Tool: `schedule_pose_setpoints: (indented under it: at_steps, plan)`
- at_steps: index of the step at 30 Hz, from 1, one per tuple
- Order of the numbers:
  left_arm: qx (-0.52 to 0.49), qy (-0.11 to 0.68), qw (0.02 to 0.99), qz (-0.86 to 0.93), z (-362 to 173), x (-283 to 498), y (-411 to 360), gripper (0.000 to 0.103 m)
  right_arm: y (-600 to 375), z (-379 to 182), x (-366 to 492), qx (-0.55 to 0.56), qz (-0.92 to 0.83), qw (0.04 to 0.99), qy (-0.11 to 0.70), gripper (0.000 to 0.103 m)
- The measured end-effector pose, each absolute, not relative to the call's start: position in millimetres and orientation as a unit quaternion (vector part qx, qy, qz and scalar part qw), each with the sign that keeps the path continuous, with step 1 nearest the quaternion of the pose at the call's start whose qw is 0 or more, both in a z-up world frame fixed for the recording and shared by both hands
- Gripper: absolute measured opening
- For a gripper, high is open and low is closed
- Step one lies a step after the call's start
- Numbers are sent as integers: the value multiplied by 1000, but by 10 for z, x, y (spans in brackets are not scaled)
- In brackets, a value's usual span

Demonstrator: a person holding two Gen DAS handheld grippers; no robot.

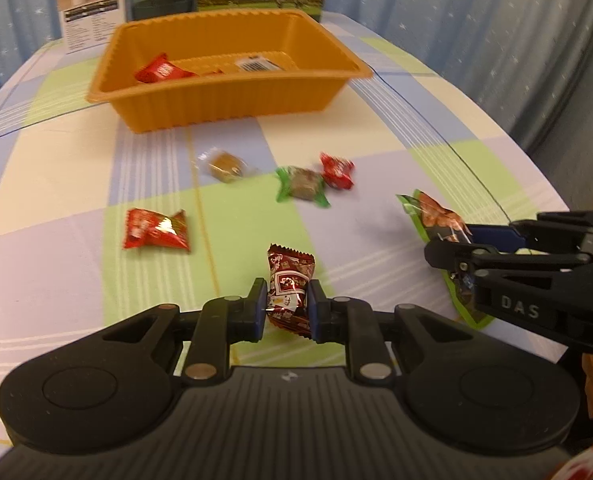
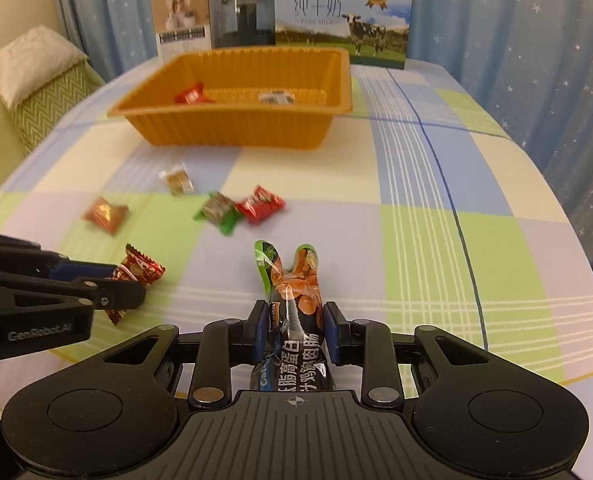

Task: Organize snacks
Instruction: 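Carry the bar and brown candy over the orange tray and open both grippers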

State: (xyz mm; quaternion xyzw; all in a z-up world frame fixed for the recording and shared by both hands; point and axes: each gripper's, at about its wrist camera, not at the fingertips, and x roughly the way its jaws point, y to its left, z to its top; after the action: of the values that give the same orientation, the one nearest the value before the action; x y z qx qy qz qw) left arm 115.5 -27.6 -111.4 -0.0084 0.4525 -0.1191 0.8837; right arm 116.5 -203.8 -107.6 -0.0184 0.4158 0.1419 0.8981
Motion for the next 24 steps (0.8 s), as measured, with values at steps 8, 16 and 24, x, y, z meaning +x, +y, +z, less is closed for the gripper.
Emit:
schedule_pose_setpoints:
  at_steps: [8, 16, 24]
  plan:
    - [-36, 424, 899, -105, -807, 1288, -146, 18, -1930, -736, 1290, 6, 160, 906, 392, 30]
    - [-25, 386, 918, -89, -410, 1674, 28, 18, -1805, -433, 1665, 17, 173, 912, 372, 30]
    - [-22, 361, 930, -68, -120, 2248, 284, 18, -1688, -185, 2316, 24, 174, 917, 359, 30]
